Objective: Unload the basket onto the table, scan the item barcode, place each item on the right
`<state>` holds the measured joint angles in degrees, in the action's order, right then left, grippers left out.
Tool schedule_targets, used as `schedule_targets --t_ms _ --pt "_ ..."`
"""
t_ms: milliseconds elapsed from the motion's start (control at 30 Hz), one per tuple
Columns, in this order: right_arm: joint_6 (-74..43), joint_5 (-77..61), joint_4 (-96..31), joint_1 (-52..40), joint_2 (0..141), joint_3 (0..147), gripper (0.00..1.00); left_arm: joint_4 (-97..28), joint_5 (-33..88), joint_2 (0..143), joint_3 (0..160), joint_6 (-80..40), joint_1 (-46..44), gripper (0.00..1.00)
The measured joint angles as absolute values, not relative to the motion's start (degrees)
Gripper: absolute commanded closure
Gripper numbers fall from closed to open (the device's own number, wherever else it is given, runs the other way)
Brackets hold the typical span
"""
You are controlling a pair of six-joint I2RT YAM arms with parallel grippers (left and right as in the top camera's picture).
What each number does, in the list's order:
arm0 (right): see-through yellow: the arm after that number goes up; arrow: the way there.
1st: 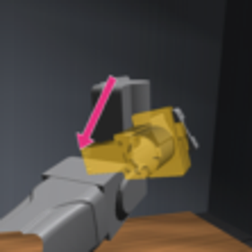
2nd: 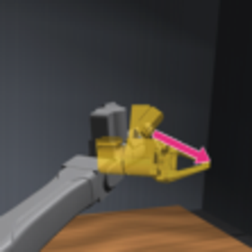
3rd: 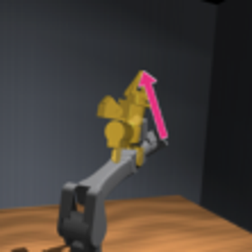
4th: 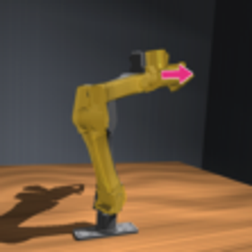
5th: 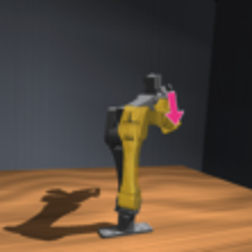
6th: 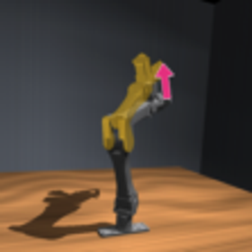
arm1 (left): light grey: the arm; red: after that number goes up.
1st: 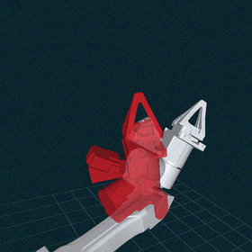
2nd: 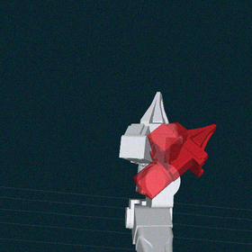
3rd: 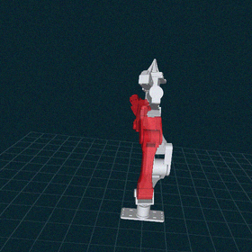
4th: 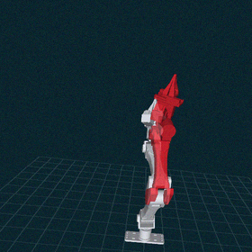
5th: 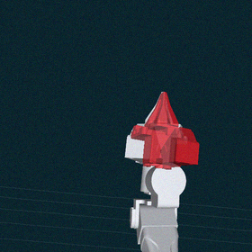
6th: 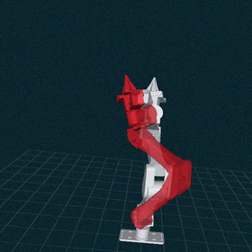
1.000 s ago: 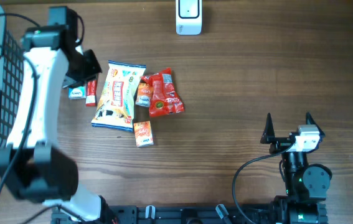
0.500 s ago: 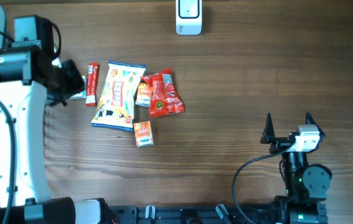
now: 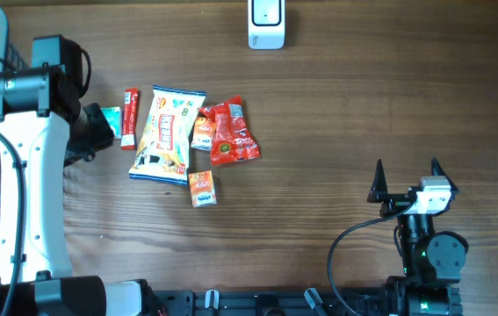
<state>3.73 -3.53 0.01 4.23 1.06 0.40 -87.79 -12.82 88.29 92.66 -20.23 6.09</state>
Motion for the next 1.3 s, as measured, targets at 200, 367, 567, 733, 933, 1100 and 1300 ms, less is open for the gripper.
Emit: schedule_targets --t_ms 200,367,567,733,933,1100,1300 --pt "3.7 -3.5 0.0 4.2 1.1 0.4 0.00 -88.1 -15.4 88.3 92.7 -23.1 7.0 0.72" --pt "3.7 -3.5 0.0 4.2 1.1 0.4 0.00 -87.7 -14.9 87.2 92.7 -23.5 7.0 0.67" --pt "3.7 -3.5 0.0 4.2 1.1 0.4 0.00 -87.4 -10.8 79.9 94.5 -23.9 7.0 0.52" --pt "3.7 -3.5 0.0 4.2 1.1 0.4 0.00 -85.4 -6.7 70.3 96.9 -24.4 7.0 0.39" --pt "3.7 -3.5 0.0 4.2 1.1 0.4 0.00 -86.9 -5.0 58.2 97.3 -24.5 7.0 0.00" --pt "3.7 -3.5 0.0 4.2 1.1 0.4 0.00 -89.3 -4.6 48.5 97.6 -24.7 7.0 0.00" --pt "3.7 -3.5 0.0 4.2 1.1 0.4 0.00 -91.1 -4.6 40.5 97.8 -24.7 7.0 0.00"
